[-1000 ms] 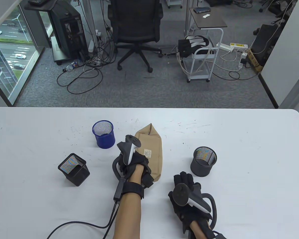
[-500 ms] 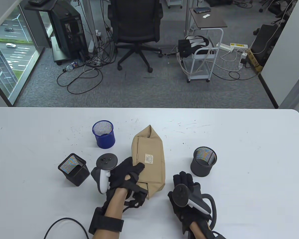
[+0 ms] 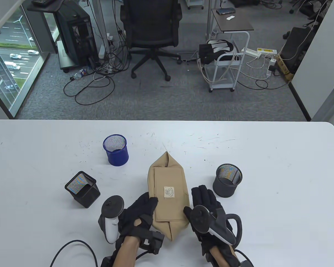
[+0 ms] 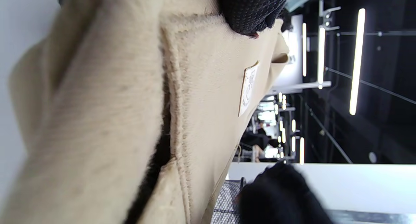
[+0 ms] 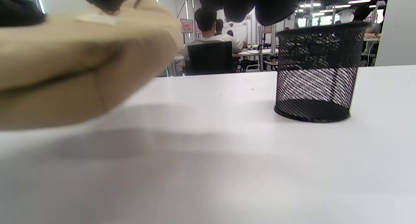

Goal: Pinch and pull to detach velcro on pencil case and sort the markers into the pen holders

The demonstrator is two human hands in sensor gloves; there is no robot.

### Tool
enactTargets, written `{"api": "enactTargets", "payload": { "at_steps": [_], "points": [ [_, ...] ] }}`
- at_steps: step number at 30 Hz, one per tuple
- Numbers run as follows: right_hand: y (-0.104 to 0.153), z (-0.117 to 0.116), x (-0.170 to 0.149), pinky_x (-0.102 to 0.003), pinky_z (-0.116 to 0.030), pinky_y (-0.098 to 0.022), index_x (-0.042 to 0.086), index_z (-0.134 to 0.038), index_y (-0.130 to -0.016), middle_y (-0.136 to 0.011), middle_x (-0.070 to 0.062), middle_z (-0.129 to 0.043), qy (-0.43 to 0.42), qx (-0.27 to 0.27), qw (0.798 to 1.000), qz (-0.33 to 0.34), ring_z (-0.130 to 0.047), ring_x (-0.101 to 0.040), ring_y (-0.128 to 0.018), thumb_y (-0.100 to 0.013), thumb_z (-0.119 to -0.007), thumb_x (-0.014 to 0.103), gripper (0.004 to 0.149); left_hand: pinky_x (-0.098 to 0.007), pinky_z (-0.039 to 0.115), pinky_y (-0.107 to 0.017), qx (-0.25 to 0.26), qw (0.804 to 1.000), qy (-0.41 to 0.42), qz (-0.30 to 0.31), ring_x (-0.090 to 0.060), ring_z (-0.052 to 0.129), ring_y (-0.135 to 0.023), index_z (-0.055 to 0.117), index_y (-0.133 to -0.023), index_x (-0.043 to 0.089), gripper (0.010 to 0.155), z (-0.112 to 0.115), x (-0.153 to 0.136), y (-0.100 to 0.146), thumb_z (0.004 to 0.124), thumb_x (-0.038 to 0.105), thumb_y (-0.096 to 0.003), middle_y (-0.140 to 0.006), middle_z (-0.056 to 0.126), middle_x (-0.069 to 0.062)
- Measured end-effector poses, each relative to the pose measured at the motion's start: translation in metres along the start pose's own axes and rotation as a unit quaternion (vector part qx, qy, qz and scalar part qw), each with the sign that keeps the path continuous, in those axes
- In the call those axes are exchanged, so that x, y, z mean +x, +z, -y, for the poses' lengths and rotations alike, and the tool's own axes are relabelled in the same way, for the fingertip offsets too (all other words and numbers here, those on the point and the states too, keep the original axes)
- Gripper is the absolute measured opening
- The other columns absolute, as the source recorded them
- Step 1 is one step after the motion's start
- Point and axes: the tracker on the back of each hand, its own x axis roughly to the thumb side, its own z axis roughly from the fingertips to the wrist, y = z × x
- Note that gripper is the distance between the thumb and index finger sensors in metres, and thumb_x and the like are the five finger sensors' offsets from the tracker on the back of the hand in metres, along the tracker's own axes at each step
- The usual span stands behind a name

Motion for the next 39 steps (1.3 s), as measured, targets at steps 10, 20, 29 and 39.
{"api": "enactTargets", "payload": {
  "at_steps": [10,20,29,39],
  "points": [
    [-0.032,-0.003,0.047,-0.056,-0.075,-0.059,0.002,-0.048,-0.11,-0.112,-0.032,-0.054,-0.039,0.143,0.989,-0.01,-0.068,-0.053,-0.096,-0.04,-0.074,0.071,0.101,-0.047,0.094,-0.046,-0.066,0.994,0.088,0.005,-0.039,0.106,-0.069,0.072,-0.103,0.015,0.053,0.002,-0.014,-0.008,0.073,0.032,-0.0537,-0.095,0.092,-0.019],
    [-0.048,0.01,0.032,-0.042,-0.093,-0.036,0.002,-0.065,-0.1,-0.09,-0.027,-0.085,-0.172,0.113,0.977,-0.057,-0.097,-0.042,-0.068,-0.055,-0.071,0.026,0.051,-0.045,0.096,-0.045,-0.038,0.997,0.059,0.023,-0.036,0.107,-0.067,0.074,-0.102,0.017,0.051,-0.002,-0.012,-0.007,0.075,0.032,-0.0532,-0.093,0.094,-0.016],
    [-0.032,0.024,-0.06,-0.038,-0.096,-0.029,0.0,-0.066,-0.099,-0.084,-0.03,-0.088,-0.405,0.081,0.901,-0.131,-0.104,-0.039,-0.059,-0.054,-0.072,0.022,0.051,-0.044,0.097,-0.045,-0.02,0.999,0.029,0.021,-0.034,0.109,-0.068,0.074,-0.102,0.016,0.052,-0.001,-0.004,-0.005,0.075,0.032,-0.0534,-0.093,0.096,-0.014],
    [-0.023,0.012,-0.069,-0.038,-0.097,-0.028,0.001,-0.067,-0.099,-0.083,-0.03,-0.089,-0.444,0.065,0.883,-0.137,-0.105,-0.04,-0.058,-0.053,-0.073,0.021,0.05,-0.055,0.083,-0.058,0.037,0.924,-0.375,-0.061,-0.044,0.093,-0.086,0.056,-0.112,0.004,0.08,0.018,0.064,-0.008,0.08,0.051,-0.0523,-0.106,0.079,-0.025]
  ]
}}
